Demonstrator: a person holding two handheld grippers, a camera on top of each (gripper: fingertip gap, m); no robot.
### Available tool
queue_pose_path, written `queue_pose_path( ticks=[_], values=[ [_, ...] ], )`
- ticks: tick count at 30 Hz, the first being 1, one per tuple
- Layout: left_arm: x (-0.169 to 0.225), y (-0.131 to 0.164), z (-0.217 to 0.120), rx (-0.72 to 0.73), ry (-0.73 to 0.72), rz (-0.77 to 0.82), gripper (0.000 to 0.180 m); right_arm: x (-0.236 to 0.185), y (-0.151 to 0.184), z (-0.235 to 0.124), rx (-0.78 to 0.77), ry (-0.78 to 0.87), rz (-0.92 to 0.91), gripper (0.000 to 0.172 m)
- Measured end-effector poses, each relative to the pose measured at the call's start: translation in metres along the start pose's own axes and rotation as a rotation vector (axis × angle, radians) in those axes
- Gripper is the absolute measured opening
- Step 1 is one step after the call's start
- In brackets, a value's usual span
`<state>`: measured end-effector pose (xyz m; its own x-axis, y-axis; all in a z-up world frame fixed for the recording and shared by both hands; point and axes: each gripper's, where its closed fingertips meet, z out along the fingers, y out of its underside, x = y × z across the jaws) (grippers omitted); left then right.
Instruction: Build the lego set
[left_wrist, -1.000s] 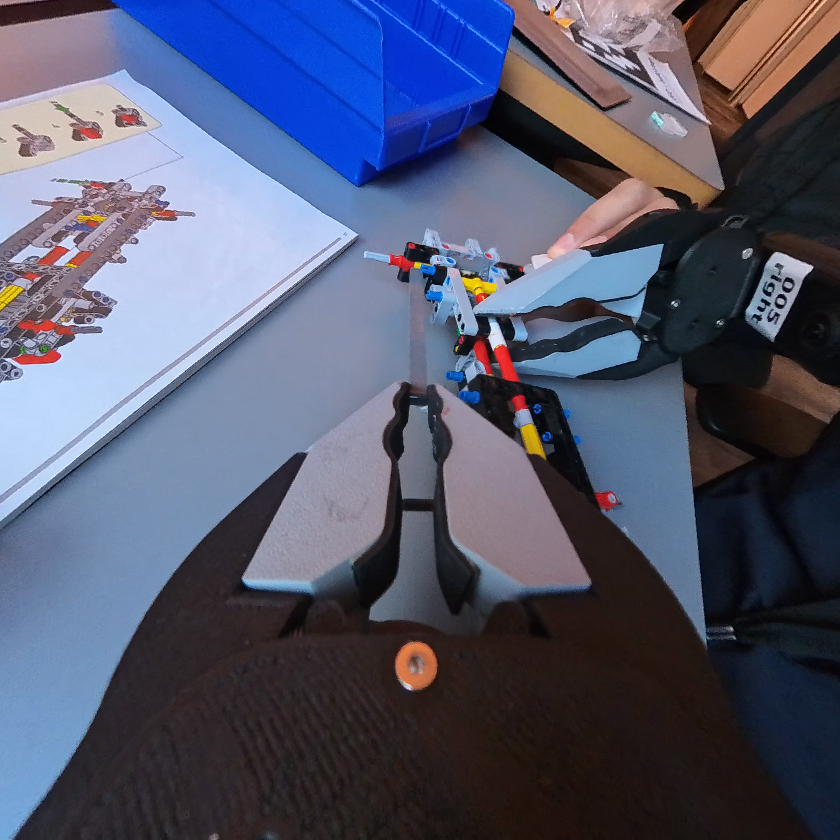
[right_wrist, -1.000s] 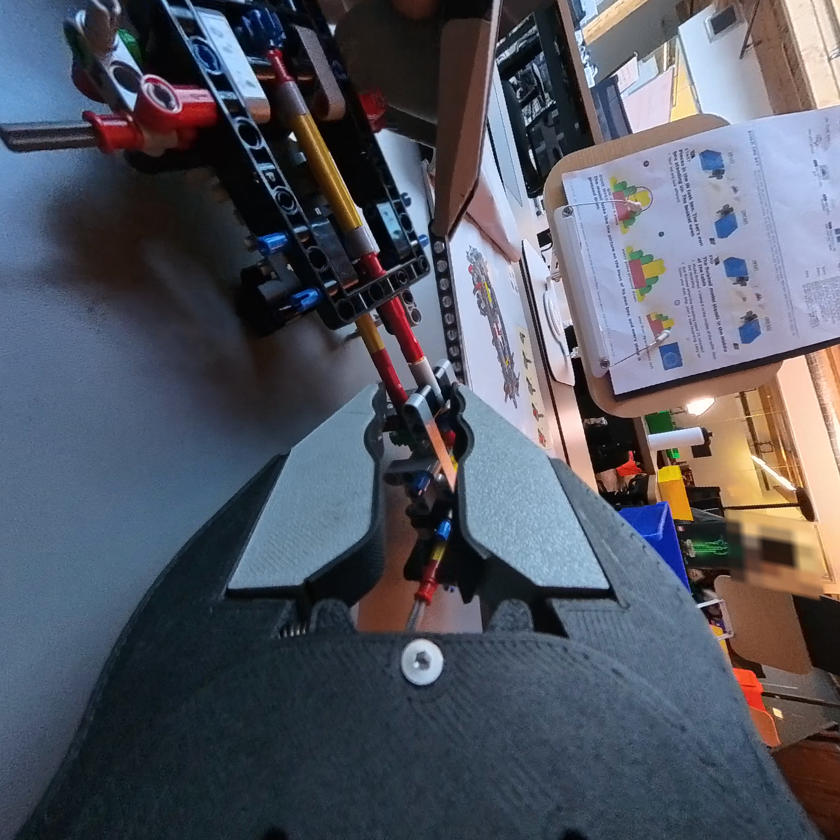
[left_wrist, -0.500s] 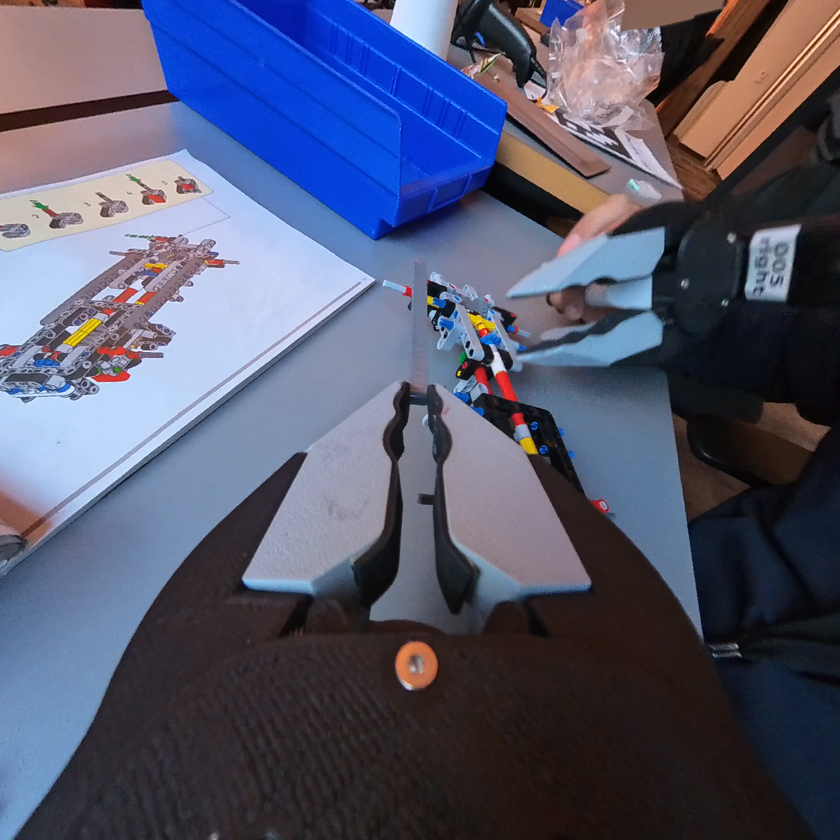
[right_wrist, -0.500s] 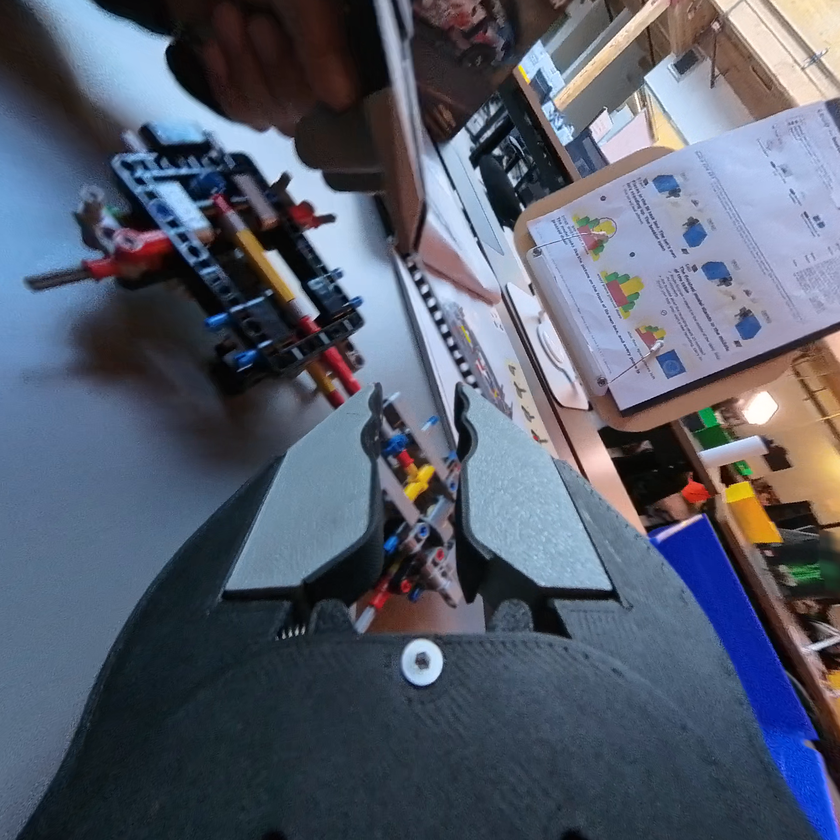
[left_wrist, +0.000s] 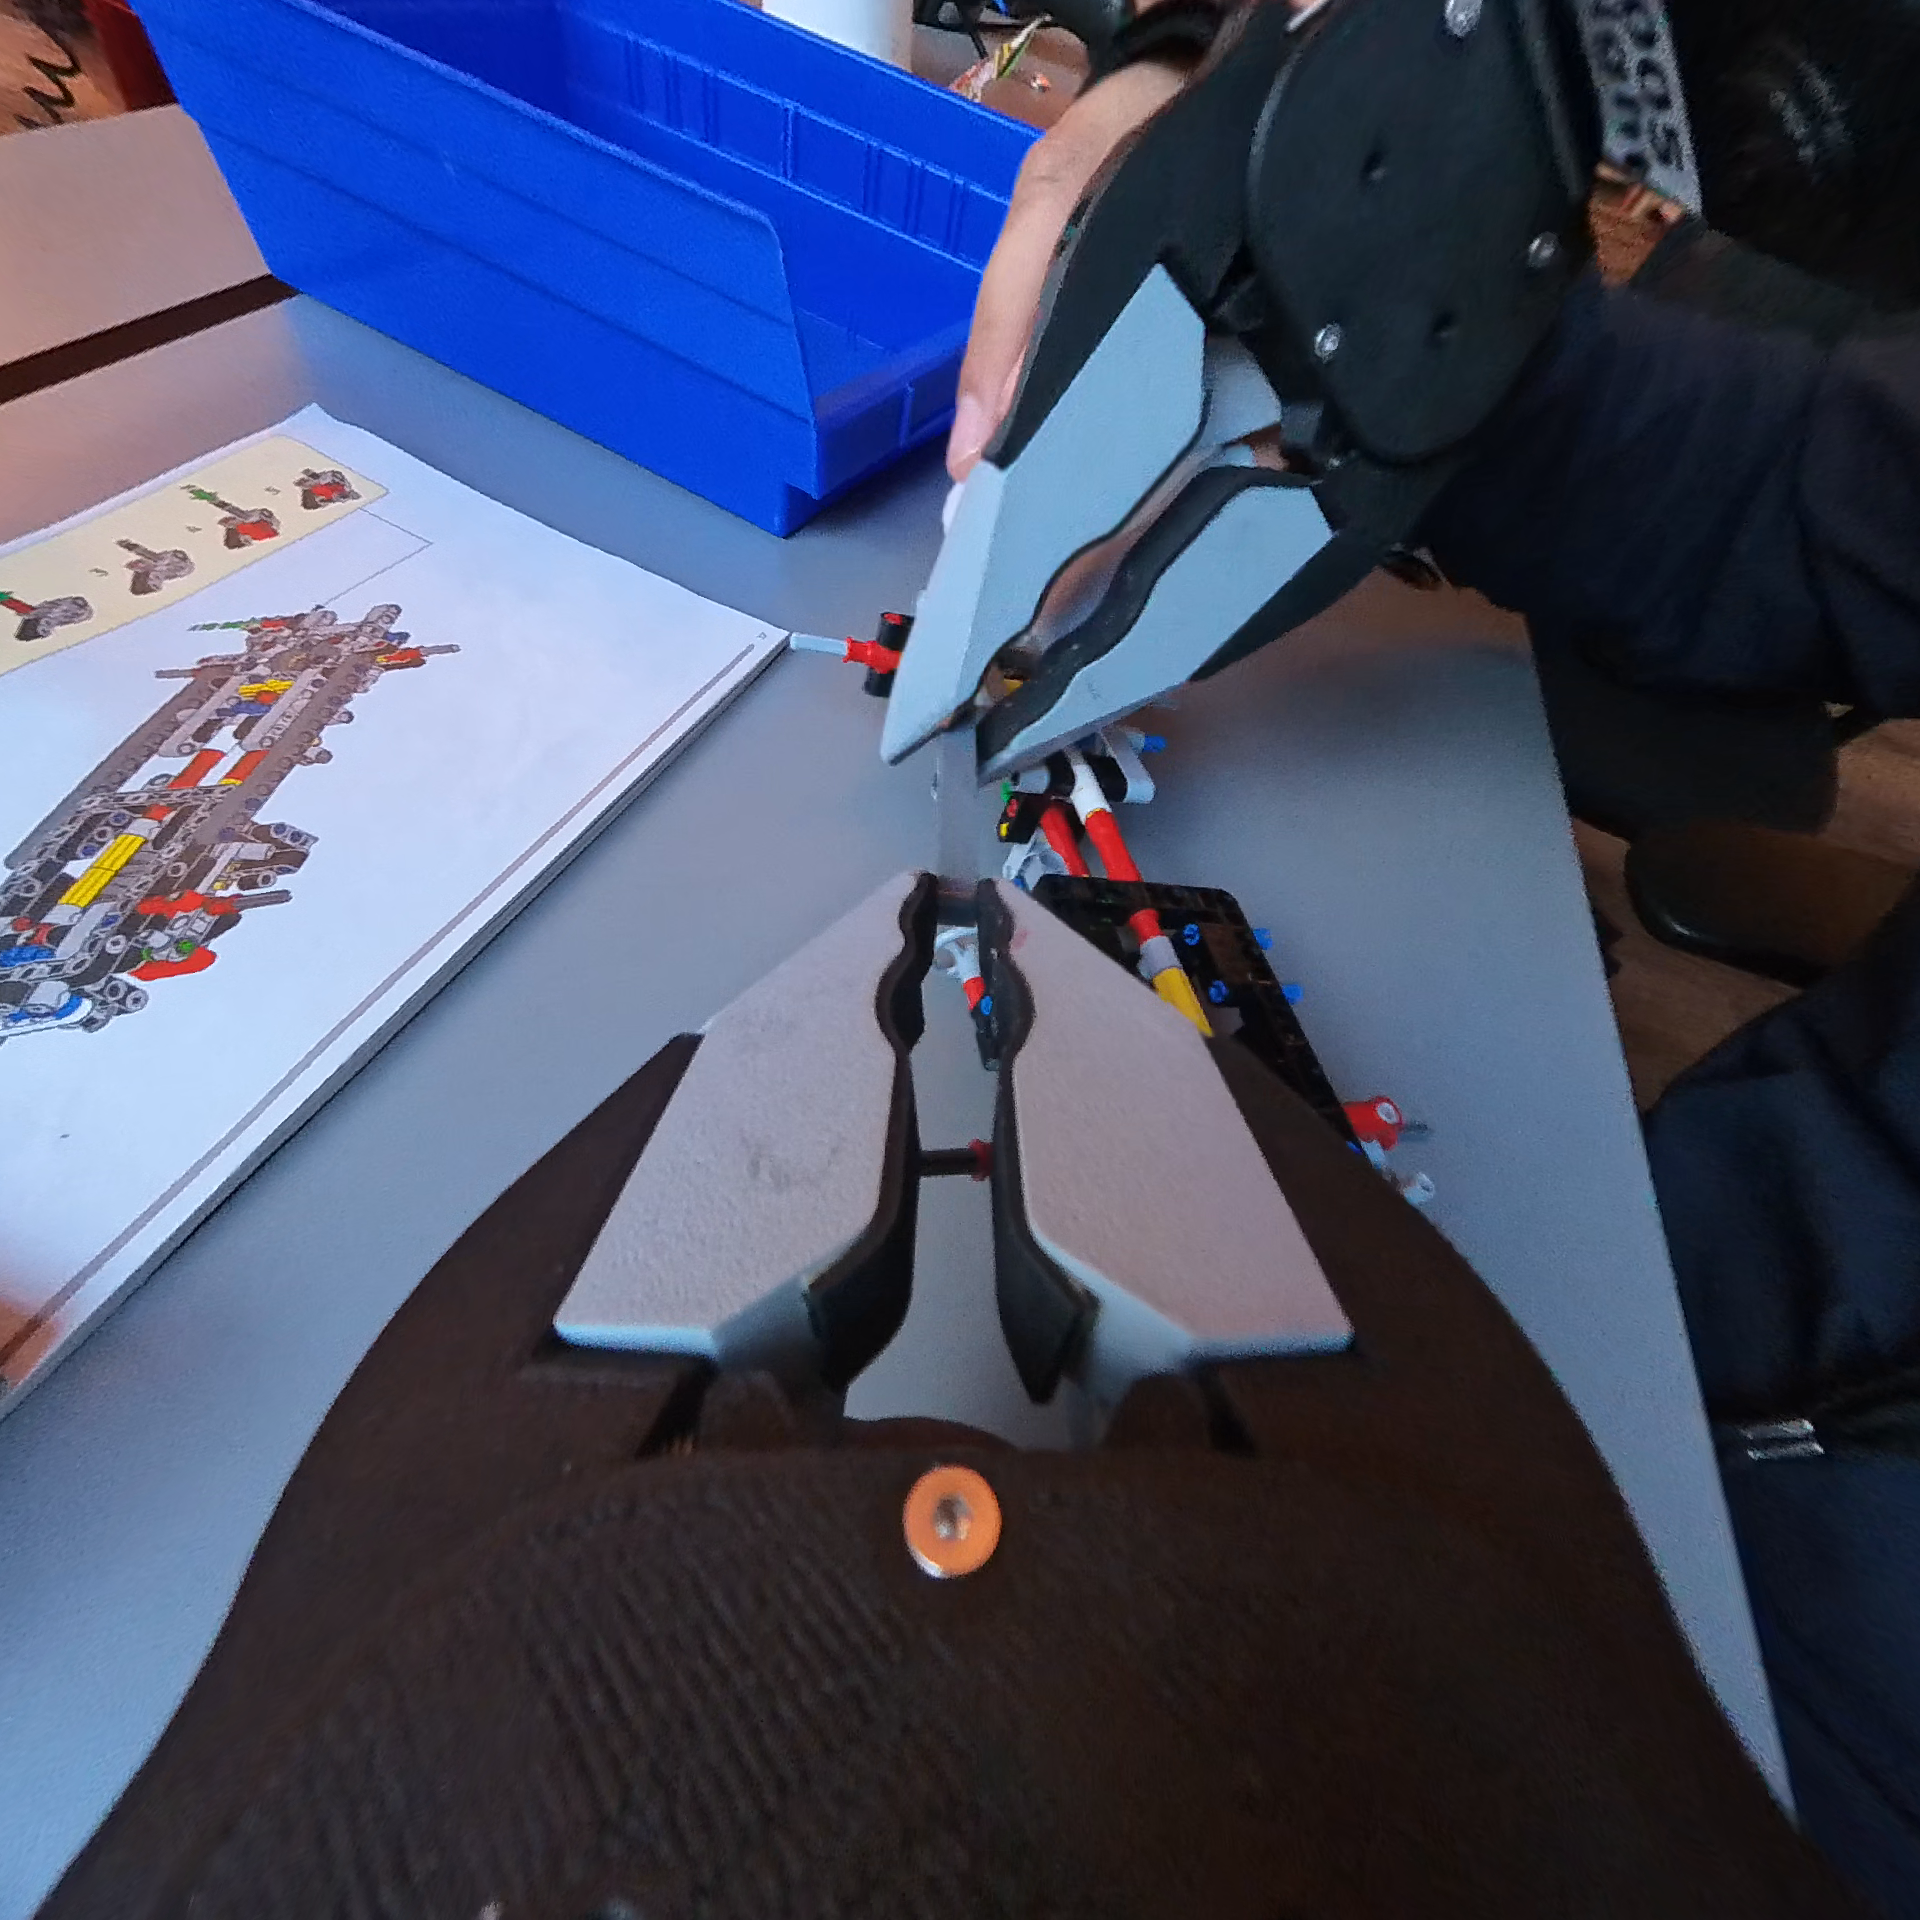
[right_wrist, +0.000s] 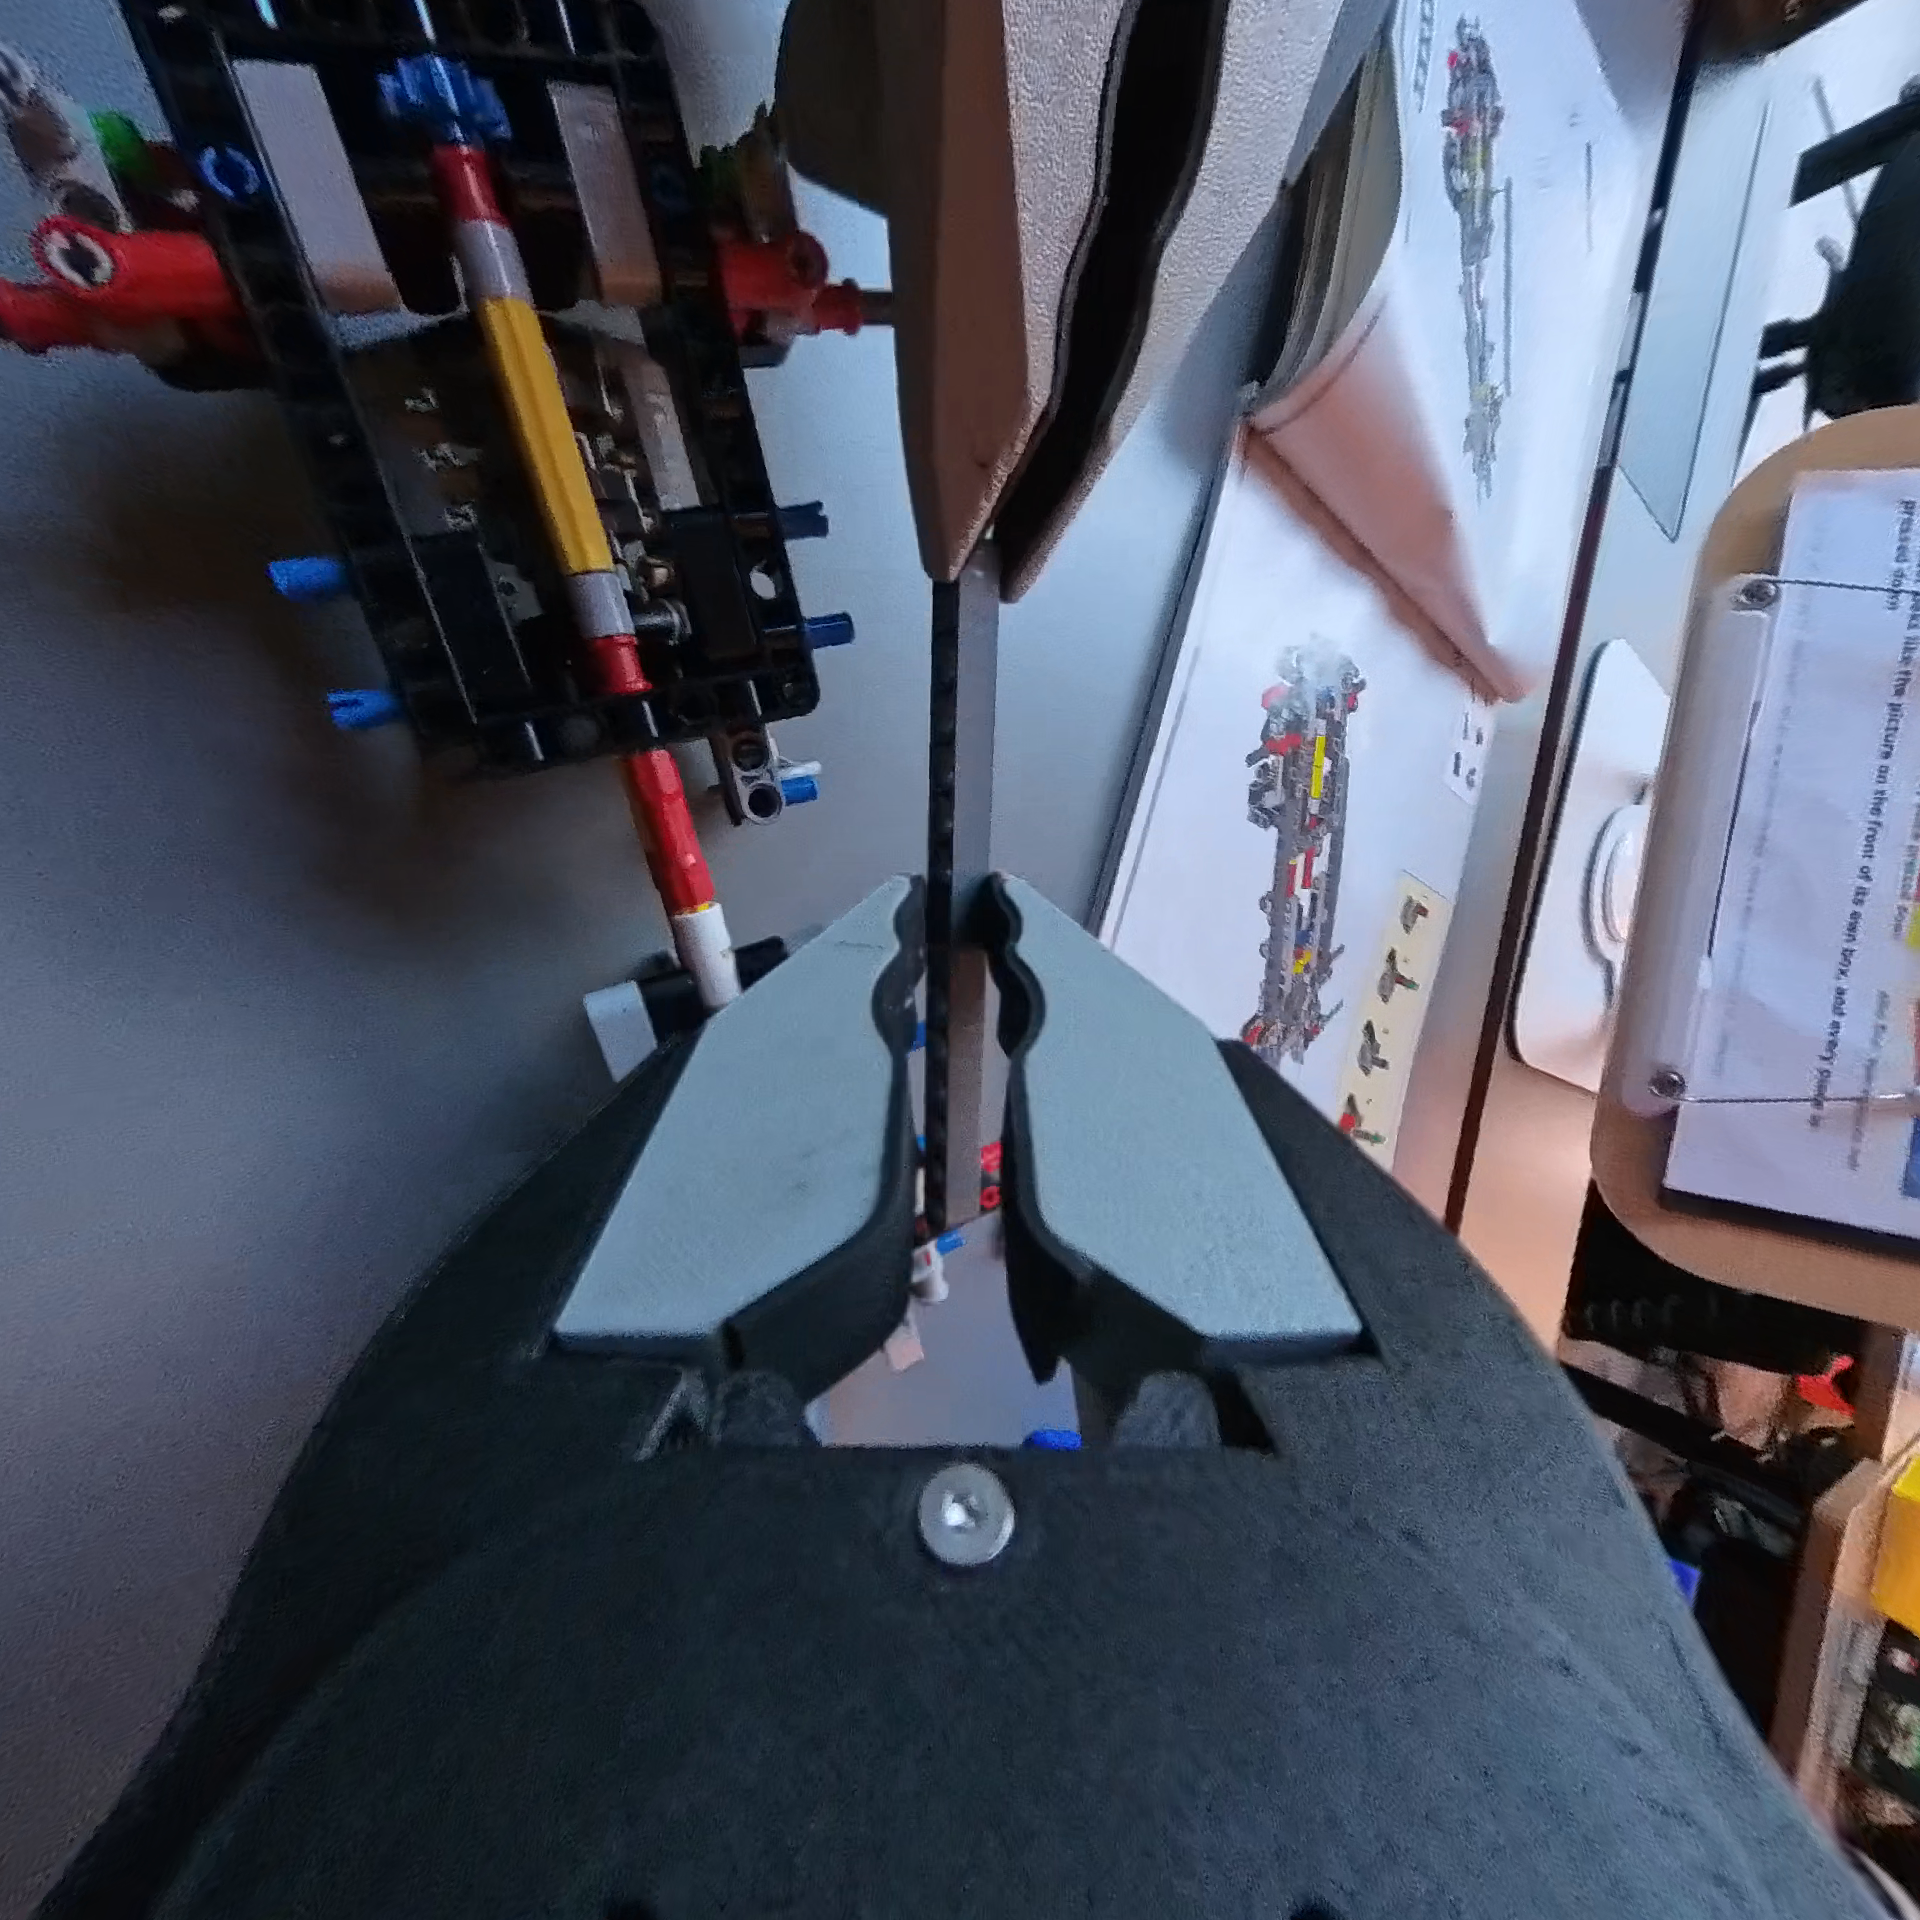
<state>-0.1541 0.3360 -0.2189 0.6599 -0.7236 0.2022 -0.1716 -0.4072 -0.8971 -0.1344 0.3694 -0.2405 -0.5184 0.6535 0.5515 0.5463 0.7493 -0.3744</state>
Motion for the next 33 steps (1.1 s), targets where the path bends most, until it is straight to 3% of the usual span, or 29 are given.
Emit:
queue_pose_path(
  ticks=[6, 9, 13, 18, 25, 33],
  values=[
    [0.001, 0.000, -0.001, -0.007, 0.024, -0.047, 0.008, 0.009, -0.004, -0.009, 0.027, -0.029, -0.048, 0.008],
    [0.000, 0.009, -0.008, -0.088, 0.000, -0.047, 0.034, 0.026, 0.013, -0.016, -0.041, 0.045, -0.037, 0.008],
    [0.007, 0.008, -0.016, -0.131, -0.019, -0.033, 0.037, 0.039, 0.031, -0.025, -0.036, 0.080, 0.024, 0.008],
    [0.015, 0.031, -0.009, -0.320, -0.056, 0.095, 0.042, 0.034, 0.034, -0.024, 0.039, 0.019, 0.094, 0.008],
    [-0.017, 0.040, -0.005, -0.401, -0.241, 0.250, 0.037, 0.017, 0.025, -0.008, 0.058, -0.062, 0.047, 0.008],
    [-0.014, 0.035, 0.003, -0.387, -0.210, 0.278, 0.028, 0.018, 0.026, 0.003, -0.034, -0.145, 0.040, 0.008]
  ],
)
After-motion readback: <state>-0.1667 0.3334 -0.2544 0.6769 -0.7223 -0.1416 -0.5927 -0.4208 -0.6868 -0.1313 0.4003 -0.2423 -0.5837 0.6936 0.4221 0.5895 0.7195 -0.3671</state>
